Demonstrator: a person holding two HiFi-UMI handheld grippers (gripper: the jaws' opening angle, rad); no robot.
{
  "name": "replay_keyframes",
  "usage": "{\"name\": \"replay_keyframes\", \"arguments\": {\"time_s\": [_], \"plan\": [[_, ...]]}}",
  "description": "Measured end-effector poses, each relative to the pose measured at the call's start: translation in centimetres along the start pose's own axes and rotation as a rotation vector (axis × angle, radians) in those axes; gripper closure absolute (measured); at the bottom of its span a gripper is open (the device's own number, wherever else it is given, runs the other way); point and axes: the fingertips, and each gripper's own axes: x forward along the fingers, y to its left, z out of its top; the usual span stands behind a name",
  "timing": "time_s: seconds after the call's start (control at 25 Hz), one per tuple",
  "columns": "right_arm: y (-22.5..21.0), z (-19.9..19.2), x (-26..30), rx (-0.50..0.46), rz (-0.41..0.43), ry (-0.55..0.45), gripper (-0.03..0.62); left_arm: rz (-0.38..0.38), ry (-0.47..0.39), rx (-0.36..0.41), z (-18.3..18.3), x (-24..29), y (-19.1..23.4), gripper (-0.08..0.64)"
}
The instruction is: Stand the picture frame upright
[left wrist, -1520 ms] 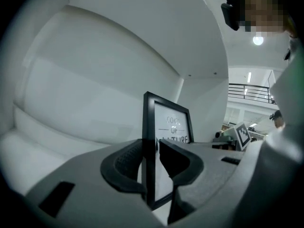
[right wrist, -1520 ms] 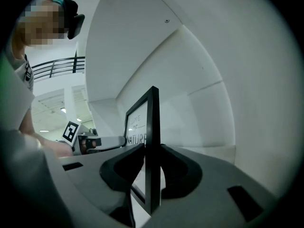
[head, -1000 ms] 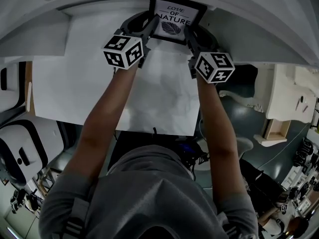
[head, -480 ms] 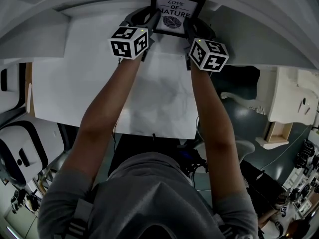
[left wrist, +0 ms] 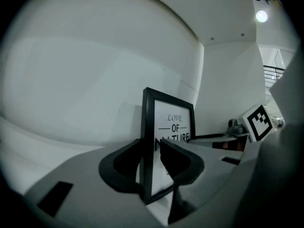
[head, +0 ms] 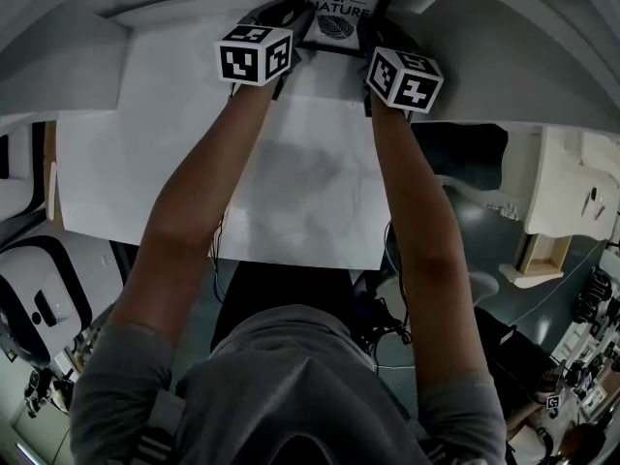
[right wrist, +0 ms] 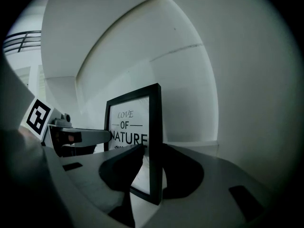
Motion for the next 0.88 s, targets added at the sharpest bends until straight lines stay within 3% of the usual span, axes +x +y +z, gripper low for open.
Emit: {"name": "replay_keyframes", "arguments": {"time_s": [0.2, 0.48, 0.6, 0.72, 0.88], "plan": [[-0.9, 0.5, 1.0, -0.102, -0.040, -0.009, 0.466, 0.013, -0.004, -0.004, 0.2, 1.2, 0.3, 0.437], [-2.7, 2.1, 1.8, -0.114, -0.089, -0.052, 0.468, 0.013, -0.012, 0.036, 1.8, 3.2, -0.2, 0.419], [-3.3, 2.3, 1.9, -0.094, -0.100, -0.067, 0.467, 0.025, -0.023, 0.010, 2.7, 4.0, -0.3, 0.398], [-3.6, 2.2, 2.1, -0.068, -0.109, -0.057, 0.466, 0.030, 0.005, -0.011, 2.6, 4.5, -0.4, 0.379], [-3.6, 2.3, 2.4, -0.064, -0.109, -0.045, 0.463, 0.028, 0.035, 0.033, 2.4, 4.7, -0.4, 0.370]]}}
